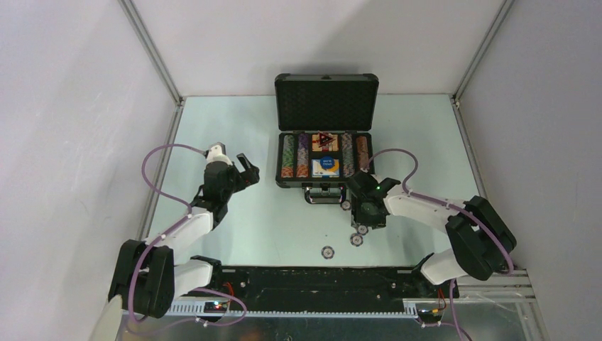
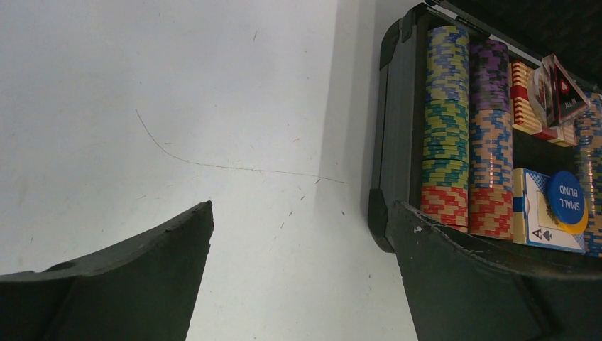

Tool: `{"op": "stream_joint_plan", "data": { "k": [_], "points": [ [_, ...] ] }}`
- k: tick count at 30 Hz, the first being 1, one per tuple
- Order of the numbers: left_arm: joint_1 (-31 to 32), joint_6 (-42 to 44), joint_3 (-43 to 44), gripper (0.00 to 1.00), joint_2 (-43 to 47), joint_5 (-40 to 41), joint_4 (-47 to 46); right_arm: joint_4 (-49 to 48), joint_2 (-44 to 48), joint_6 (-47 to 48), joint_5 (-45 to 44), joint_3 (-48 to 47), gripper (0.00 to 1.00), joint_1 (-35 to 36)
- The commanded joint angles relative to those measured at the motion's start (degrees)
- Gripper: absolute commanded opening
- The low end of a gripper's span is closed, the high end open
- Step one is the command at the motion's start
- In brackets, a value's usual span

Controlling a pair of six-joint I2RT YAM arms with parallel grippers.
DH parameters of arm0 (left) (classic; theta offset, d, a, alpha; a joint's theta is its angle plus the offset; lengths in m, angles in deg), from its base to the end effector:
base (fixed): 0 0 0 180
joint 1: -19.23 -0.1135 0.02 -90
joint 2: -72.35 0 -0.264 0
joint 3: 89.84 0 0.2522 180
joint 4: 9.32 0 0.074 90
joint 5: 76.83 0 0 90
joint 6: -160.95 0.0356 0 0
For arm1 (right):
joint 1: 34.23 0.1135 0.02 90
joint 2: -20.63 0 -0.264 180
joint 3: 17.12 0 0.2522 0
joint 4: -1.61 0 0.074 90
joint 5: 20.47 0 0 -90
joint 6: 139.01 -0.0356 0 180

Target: Pack up texas hold em set

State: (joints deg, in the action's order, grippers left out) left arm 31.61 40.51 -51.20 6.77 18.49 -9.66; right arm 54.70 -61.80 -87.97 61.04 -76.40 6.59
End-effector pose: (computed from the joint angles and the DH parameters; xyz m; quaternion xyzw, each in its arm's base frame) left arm 0.2288 -0.0468 0.1906 -0.1575 0.8355 -0.1549 0.5031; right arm 0.1874 0.1549 0.1700 -0.0072 0.9901 0.0202 0.1388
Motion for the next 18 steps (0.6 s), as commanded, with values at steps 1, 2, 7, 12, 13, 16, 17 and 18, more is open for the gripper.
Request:
{"op": "stream_joint_plan", "data": {
  "k": [1, 2, 7, 12, 13, 16, 17, 18],
  "points": [
    [0.42, 0.73, 1.72, 0.98, 0.12, -0.36, -1.99, -1.63, -1.38, -0.64, 0.32, -0.78, 0.58, 0.35],
    [0.42, 0.73, 1.74, 0.98, 0.07, -0.38, -2.07, -2.13, -1.41, -0.69, 0.69, -0.22, 0.57, 0.22],
    [0.45, 0.74, 1.84, 0.98, -0.17, -0.49, -2.09, -4.31, -2.28, -0.77, 2.45, 1.07, 0.55, 0.01],
    [0.41, 0.75, 1.74, 0.98, 0.07, -0.45, -2.15, -4.21, -3.31, -0.69, 2.83, 1.07, 0.54, 0.29],
    [0.44, 0.70, 1.72, 0.98, 0.09, -0.47, -2.08, -3.85, -3.56, -0.64, 2.63, 1.05, 0.53, 0.35],
    [0.37, 0.66, 1.75, 0.98, -0.06, -0.47, -2.09, -3.44, -3.86, -0.68, 1.85, 1.04, 0.51, 0.52],
    [0.39, 0.61, 1.75, 0.98, -0.11, -0.48, -2.07, -3.40, -3.94, -0.68, 1.78, 1.04, 0.48, 0.56],
    [0.42, 0.61, 1.83, 0.98, -0.19, -0.55, -2.07, -3.39, -3.99, -0.63, 1.80, 1.04, 0.47, 0.53]
  ]
}}
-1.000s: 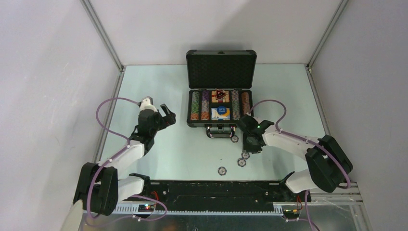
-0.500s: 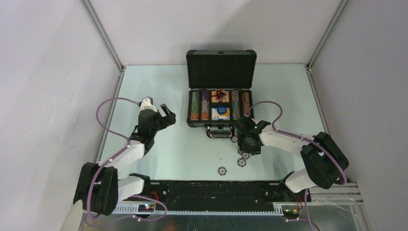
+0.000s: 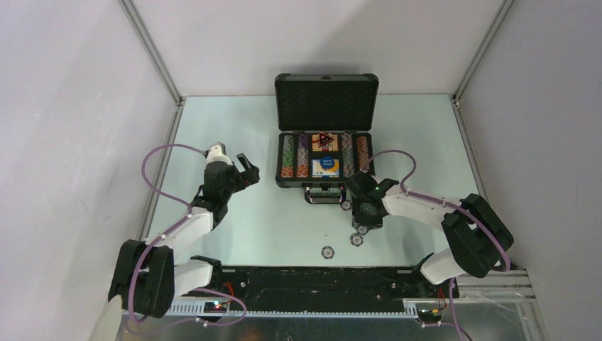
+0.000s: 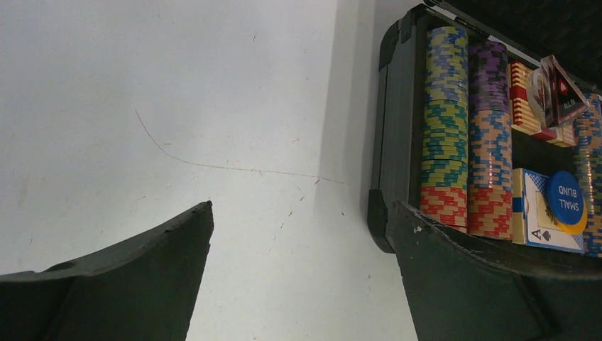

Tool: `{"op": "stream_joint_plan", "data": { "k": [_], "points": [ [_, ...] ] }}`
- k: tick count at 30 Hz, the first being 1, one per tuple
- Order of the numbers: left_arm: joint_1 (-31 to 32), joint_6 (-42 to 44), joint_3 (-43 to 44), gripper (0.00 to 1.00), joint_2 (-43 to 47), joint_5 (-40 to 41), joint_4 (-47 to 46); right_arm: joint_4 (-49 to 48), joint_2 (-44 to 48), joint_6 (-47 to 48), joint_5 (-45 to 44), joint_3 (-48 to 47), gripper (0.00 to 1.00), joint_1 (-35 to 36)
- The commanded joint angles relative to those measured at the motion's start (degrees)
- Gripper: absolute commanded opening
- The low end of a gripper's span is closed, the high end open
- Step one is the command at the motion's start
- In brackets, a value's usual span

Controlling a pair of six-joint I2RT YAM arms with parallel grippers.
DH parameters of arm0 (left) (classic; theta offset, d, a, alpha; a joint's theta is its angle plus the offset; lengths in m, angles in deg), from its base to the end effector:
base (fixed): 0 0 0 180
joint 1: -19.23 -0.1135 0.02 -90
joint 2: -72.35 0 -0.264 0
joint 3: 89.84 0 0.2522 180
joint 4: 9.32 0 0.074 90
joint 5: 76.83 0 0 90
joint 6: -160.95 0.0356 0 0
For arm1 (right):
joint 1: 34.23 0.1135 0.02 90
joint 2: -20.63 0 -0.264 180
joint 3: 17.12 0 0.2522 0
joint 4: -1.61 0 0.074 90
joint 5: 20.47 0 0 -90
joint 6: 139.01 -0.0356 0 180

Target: Pack up texas hold em set

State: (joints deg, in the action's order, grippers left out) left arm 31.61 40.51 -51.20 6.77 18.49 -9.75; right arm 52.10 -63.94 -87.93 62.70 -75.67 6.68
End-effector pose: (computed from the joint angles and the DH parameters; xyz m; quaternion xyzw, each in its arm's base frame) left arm 0.2289 -0.0469 0.1908 -0.1574 0.8351 -0.1551 0.5037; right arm 0.1896 0.1587 0.1593 -0.0102 0.9913 0.0299 0.1279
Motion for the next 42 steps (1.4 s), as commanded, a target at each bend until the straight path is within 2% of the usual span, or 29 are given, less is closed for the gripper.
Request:
{"op": "stream_joint_plan", "data": {
  "k": [1, 7, 23, 27, 31, 42],
  "points": [
    [0.44, 0.58, 1.83, 0.98, -0.18, -0.56, -2.04, -0.83, -1.89, -0.65, 0.10, 0.32, 0.45, 0.43],
    [0.41, 0.57, 1.73, 0.98, -0.05, -0.49, -2.04, -0.07, -1.07, -0.46, -0.66, 0.32, 0.40, 0.39],
    [0.45, 0.77, 1.92, 0.98, -0.15, -0.49, -2.05, 6.31, 6.96, 0.70, -5.40, -3.72, 0.40, -0.96],
    [0.38, 0.71, 2.01, 0.98, -0.37, -0.59, -2.10, 5.61, 6.74, 0.69, -4.13, -3.72, 0.45, -0.37],
    [0.44, 0.75, 1.89, 0.98, -0.09, -0.56, -2.03, 0.78, 5.24, 1.67, -1.94, -3.83, 0.58, -0.21],
    [0.38, 0.89, 1.68, 0.98, 0.15, -0.25, -1.98, -8.52, -7.02, 8.94, -2.11, -12.13, 0.63, -0.61]
  ]
}}
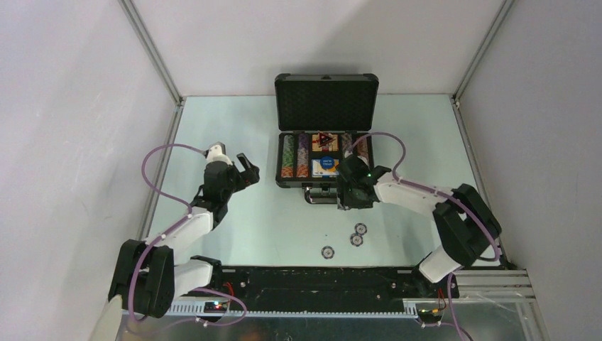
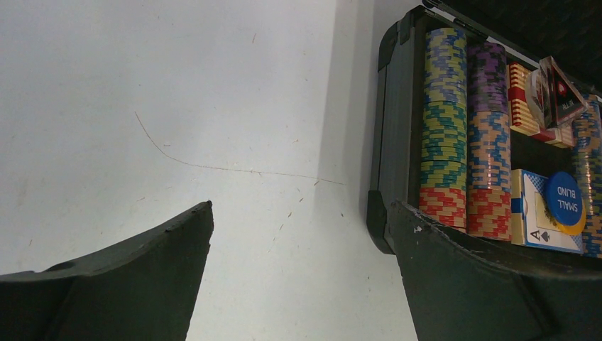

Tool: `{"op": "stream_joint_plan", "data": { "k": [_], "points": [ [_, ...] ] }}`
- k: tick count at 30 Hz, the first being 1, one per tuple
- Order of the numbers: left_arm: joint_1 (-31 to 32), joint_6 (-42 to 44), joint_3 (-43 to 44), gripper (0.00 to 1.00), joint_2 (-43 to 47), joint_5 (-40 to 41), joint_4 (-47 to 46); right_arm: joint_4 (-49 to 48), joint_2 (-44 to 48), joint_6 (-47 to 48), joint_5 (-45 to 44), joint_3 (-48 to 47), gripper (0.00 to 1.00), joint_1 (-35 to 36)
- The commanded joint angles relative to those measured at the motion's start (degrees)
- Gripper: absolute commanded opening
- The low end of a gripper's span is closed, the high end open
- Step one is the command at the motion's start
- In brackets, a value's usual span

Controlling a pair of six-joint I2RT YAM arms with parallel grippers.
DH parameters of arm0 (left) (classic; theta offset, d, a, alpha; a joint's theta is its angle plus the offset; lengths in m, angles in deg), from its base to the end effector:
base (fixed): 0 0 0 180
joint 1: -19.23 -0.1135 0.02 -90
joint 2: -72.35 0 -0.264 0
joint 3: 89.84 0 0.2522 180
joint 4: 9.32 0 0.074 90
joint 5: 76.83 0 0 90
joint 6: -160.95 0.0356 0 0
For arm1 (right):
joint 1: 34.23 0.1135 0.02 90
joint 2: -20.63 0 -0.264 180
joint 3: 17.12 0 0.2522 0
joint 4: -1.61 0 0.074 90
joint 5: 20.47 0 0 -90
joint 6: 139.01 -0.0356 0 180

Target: Pack up texas hold em set

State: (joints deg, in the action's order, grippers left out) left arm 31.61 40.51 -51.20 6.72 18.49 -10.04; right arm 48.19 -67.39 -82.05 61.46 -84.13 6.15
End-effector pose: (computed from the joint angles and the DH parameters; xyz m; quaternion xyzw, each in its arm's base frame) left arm 0.2292 -0.0469 0.1911 -0.1574 0.8340 -0.1558 0.5053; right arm 0.2226 0.1827 0.1859 -0.0490 0.9774 0.0605 0.1967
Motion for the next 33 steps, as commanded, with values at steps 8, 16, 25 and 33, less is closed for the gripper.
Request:
{"op": "stream_joint_plan", "data": {
  "k": [8, 16, 25, 33],
  "points": [
    [0.43, 0.99, 1.66, 0.98, -0.09, -0.14, -1.78, -7.29, -10.38, 3.45, -1.69, -6.37, 0.61, -1.41],
    [0.43, 1.08, 1.66, 0.98, -0.17, 0.04, -1.80, -7.46, -12.46, 3.51, -2.67, -7.48, 0.55, -1.91],
    [0.45, 1.02, 1.75, 0.98, -0.37, -0.07, -1.85, -4.58, -13.91, 3.55, -5.48, -8.08, 0.47, -1.42],
    [0.40, 1.06, 1.66, 0.98, -0.38, -0.09, -1.82, -2.96, -13.55, 3.33, -6.83, -8.05, 0.41, -0.43]
  ]
}}
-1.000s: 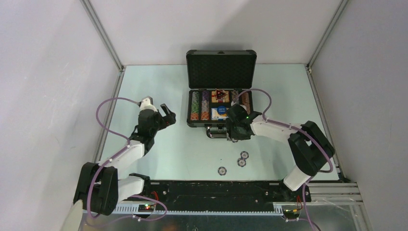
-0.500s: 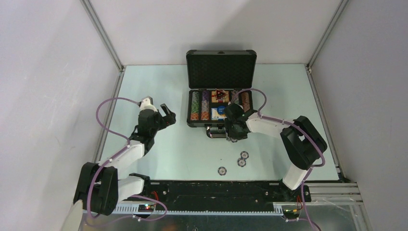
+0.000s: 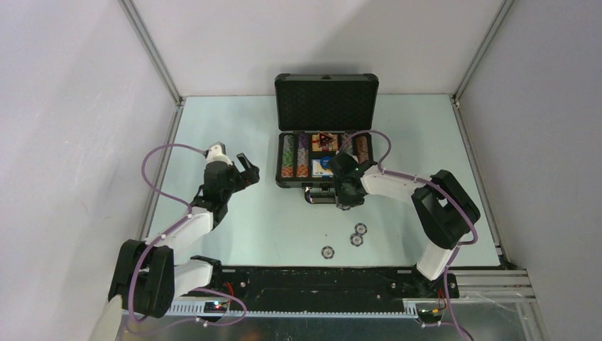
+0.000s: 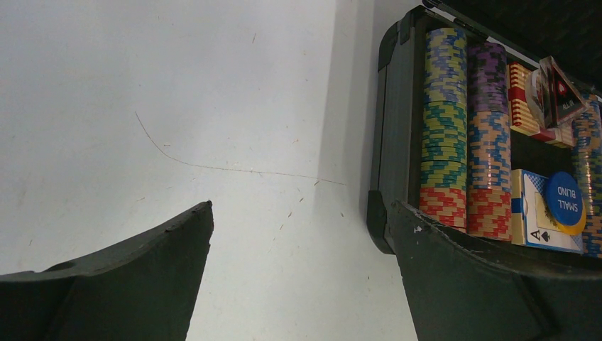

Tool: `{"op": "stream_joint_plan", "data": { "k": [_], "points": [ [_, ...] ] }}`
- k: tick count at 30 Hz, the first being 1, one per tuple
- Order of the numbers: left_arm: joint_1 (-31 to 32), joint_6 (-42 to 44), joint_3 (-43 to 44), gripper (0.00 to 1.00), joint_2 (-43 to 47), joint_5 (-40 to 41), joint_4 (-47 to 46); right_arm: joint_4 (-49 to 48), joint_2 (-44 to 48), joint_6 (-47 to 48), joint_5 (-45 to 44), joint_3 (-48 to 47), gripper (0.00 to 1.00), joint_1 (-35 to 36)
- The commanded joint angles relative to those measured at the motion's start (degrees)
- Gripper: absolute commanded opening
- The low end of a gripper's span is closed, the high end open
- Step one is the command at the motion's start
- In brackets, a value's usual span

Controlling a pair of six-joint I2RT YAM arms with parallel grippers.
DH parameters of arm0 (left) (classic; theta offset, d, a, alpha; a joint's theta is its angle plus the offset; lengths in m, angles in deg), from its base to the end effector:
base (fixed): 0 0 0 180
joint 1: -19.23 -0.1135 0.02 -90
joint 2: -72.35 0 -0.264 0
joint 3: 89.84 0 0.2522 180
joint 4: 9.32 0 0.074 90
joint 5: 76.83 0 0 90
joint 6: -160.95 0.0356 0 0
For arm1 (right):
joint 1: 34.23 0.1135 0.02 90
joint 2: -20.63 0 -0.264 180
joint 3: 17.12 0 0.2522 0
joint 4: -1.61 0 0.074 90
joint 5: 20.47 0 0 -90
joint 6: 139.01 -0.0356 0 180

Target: Pack up texas hold em set

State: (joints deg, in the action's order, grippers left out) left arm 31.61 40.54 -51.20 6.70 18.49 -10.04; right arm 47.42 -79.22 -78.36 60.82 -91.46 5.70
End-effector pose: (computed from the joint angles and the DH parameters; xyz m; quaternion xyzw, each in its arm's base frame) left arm 0.2292 -0.0469 0.1910 -0.1571 0.8342 -0.1556 0.5053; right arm 0.2548 0.2062 0.1616 -0.0784 0.9808 0.0303 0.1757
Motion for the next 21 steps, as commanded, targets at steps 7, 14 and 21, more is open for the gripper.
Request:
{"op": "stream_joint_plan", "data": {
  "k": [7, 14, 21],
  "points": [
    [0.46, 1.21, 1.75, 0.98, -0.36, -0.01, -1.80, 0.16, -0.07, -1.16, -6.79, -0.53, 0.41, 2.40],
    [0.37, 1.24, 1.82, 0.98, -0.40, 0.00, -1.79, 1.04, 4.55, -3.07, -5.83, 3.42, 0.41, 3.55],
    [0.41, 1.17, 1.94, 0.98, -0.58, -0.14, -1.78, -2.39, 7.98, -2.32, -4.72, 4.85, 0.58, 1.97]
  ]
}}
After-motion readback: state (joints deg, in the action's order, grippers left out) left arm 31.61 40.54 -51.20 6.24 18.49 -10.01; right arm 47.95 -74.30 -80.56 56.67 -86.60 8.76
